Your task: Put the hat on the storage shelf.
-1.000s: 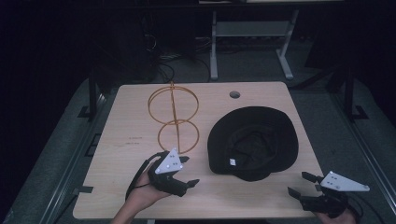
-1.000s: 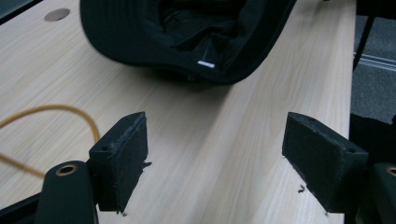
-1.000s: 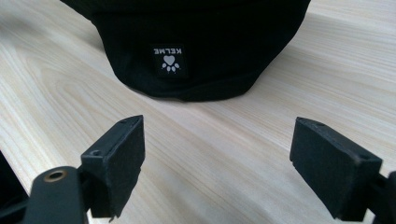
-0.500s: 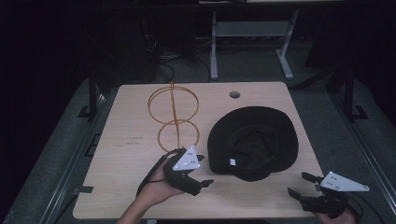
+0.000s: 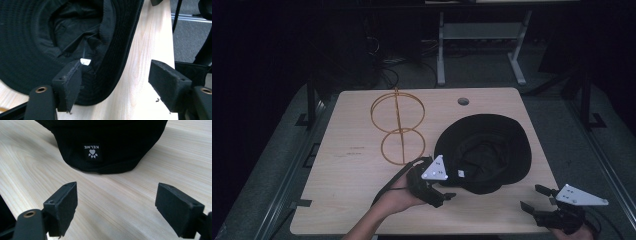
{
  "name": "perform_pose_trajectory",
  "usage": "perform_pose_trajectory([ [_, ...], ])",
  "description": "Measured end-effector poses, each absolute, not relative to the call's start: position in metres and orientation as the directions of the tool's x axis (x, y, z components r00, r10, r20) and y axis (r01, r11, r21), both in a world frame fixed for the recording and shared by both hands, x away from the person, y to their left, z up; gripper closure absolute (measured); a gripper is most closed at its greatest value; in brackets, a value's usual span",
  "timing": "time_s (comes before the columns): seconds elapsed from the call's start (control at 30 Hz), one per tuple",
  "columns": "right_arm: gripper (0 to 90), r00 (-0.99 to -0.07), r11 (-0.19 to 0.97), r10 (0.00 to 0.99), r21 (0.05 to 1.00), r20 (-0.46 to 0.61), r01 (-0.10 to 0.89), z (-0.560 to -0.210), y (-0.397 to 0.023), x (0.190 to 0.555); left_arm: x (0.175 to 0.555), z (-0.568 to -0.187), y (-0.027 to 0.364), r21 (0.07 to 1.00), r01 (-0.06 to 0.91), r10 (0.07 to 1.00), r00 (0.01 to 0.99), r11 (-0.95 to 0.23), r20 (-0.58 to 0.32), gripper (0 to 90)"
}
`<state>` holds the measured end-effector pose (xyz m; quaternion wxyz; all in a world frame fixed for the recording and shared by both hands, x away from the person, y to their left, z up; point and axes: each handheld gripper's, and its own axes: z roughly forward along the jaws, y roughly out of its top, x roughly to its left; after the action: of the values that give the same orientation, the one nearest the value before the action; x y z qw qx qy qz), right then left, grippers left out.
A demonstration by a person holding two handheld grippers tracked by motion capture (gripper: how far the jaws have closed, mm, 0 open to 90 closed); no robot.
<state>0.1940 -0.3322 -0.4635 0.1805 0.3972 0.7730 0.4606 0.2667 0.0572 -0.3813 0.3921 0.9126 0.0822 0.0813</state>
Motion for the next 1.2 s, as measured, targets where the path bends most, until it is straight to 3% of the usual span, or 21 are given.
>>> perform_pose_trajectory([
  [0.37,17.5,-0.62,0.259,0.78,0.857,0.088,0.446,-0.463,-0.332,0.193,0.275,-0.391,0.038,0.643,0.037,0.17,0.975,-0.765,0.145,40.5],
  [0.57,17.5,-0.625,0.265,0.777,0.857,0.082,0.442,-0.463,-0.331,0.193,0.281,-0.399,0.033,0.594,0.014,0.144,0.975,-0.804,0.171,56.1],
  [0.87,17.5,-0.625,0.268,0.777,0.858,0.077,0.439,-0.463,-0.329,0.193,0.28,-0.397,0.032,0.627,-0.019,0.138,0.97,-0.779,0.202,82.4],
  [1.2,17.0,-0.618,0.249,0.782,0.872,0.075,0.421,-0.456,-0.319,0.193,0.28,-0.387,0.025,0.711,0.032,0.147,0.984,-0.703,0.101,85.3],
])
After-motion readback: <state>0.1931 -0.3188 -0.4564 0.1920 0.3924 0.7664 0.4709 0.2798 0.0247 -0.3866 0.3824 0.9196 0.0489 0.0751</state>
